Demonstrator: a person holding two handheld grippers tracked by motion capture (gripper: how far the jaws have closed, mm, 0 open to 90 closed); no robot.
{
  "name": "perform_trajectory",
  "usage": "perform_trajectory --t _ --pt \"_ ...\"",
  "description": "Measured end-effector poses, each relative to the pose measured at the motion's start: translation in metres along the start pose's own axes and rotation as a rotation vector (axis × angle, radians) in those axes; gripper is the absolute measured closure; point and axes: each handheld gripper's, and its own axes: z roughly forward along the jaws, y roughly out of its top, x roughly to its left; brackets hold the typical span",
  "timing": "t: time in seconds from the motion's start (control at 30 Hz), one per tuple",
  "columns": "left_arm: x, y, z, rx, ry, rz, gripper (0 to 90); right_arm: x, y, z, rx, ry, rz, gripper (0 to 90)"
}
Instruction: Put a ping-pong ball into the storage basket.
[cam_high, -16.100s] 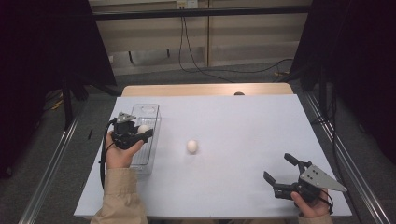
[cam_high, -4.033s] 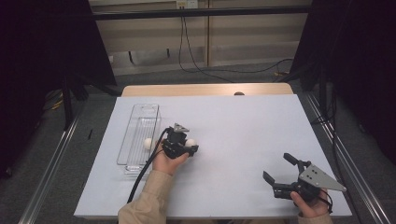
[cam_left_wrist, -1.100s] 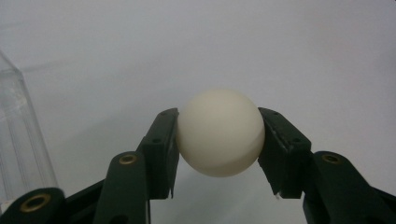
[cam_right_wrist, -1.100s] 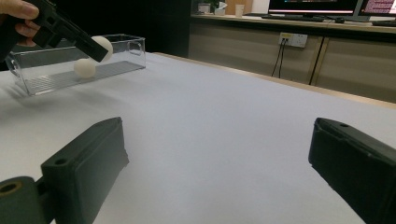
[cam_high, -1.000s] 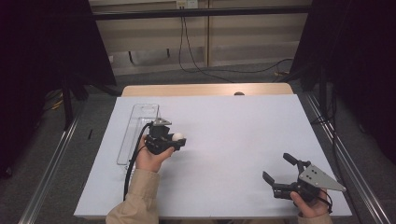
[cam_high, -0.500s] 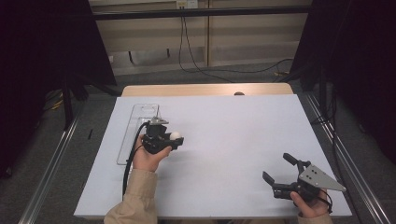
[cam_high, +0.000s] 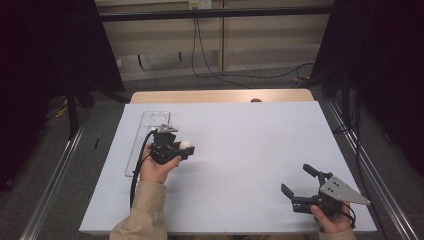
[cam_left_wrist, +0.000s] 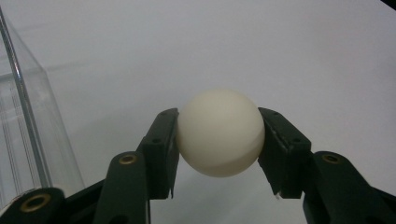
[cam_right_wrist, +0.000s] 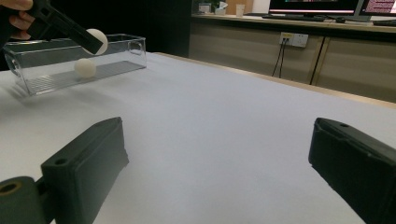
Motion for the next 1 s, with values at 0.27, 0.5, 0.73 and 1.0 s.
perform_trajectory --t 0.27,0.5,0.73,1.0 --pt "0.003 0.001 -0.004 -0.004 0.007 -0.002 51.0 0.000 0.000 0.000 0.000 0.000 -0.003 3.4" --pt "0.005 0.001 -0.007 -0.003 0.013 0.000 51.0 0.000 0.000 0.000 -0.001 -0.001 0.001 3.4" --pt "0.008 0.001 -0.010 -0.004 0.014 -0.007 51.0 0.000 0.000 0.000 -0.001 0.000 0.000 3.4" --pt "0.010 0.001 -0.013 -0.003 0.018 -0.009 51.0 0.000 0.000 0.000 -0.001 0.000 0.000 3.4"
